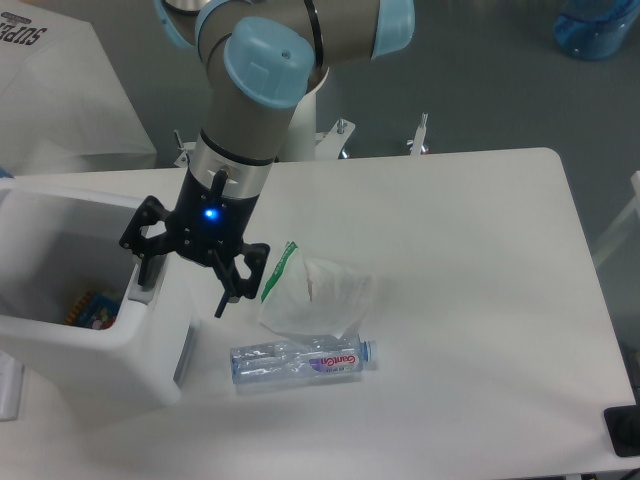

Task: Open the trash can
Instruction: 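Press the lid so it swings open, exposing the bin interior, then raise the gripper away from the opened trash can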

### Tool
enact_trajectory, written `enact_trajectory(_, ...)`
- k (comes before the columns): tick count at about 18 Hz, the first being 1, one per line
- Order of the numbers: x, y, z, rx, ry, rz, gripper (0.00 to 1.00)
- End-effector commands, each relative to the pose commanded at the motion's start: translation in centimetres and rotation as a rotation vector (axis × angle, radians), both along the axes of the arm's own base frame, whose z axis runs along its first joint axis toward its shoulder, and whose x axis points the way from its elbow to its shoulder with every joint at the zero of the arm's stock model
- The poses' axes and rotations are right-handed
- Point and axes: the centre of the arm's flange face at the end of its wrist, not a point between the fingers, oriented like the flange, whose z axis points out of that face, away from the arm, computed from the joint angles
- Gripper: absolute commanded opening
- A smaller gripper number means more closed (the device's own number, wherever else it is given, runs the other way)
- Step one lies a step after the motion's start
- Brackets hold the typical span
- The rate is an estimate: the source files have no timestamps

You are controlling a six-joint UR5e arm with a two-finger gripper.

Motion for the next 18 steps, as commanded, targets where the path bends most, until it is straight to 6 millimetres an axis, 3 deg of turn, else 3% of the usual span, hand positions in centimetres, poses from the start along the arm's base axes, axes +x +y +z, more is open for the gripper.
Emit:
enact_trajectory(4,0.0,0.0,0.1,0.001,0.002,-0.001,1.0)
enact_trajectory(13,-1.6,-0.5,3.7,0.052,0.044,0.024,1.0)
enact_trajectory(15,-3.4,-1.3,4.2,0.061,0.064,0.043,1.0)
enact_trajectory(17,-7.6,-3.1,3.8,0.074,0.113,0.062,1.0)
enact_trajectory(18,-9.8,-3.6,2.6,0.066,0.14,0.05,1.0)
